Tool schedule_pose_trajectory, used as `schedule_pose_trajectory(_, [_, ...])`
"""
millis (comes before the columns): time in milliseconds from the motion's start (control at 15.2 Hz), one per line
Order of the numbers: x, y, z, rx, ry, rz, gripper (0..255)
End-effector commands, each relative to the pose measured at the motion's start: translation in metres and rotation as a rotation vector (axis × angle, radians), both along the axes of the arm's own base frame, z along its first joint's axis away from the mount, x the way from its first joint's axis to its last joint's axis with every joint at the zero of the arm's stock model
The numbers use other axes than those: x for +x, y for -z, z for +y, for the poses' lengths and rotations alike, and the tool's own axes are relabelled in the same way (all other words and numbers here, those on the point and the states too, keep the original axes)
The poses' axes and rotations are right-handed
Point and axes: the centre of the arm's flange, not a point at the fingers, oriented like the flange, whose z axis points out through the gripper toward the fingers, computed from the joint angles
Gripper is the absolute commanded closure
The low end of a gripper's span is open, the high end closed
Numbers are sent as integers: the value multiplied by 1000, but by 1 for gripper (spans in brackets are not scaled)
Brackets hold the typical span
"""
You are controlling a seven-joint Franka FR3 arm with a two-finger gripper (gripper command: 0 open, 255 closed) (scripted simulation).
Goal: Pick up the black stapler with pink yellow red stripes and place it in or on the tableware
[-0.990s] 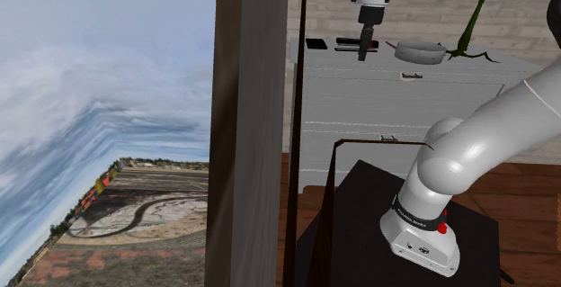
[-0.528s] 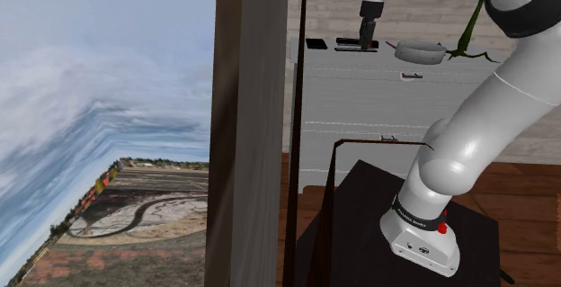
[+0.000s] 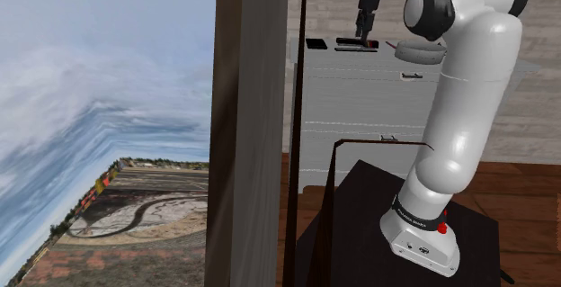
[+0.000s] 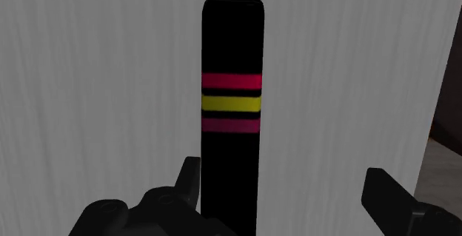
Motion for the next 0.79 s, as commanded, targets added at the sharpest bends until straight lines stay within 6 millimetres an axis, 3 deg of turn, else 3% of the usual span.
schedule_pose_trajectory(0, [14,-2,-20,-5,-41,-5,0])
schedule_pose_trajectory(528, [16,37,-22,-5,-44,-5,0])
schedule_pose_trajectory(726, [16,37,-22,-5,-44,-5,0])
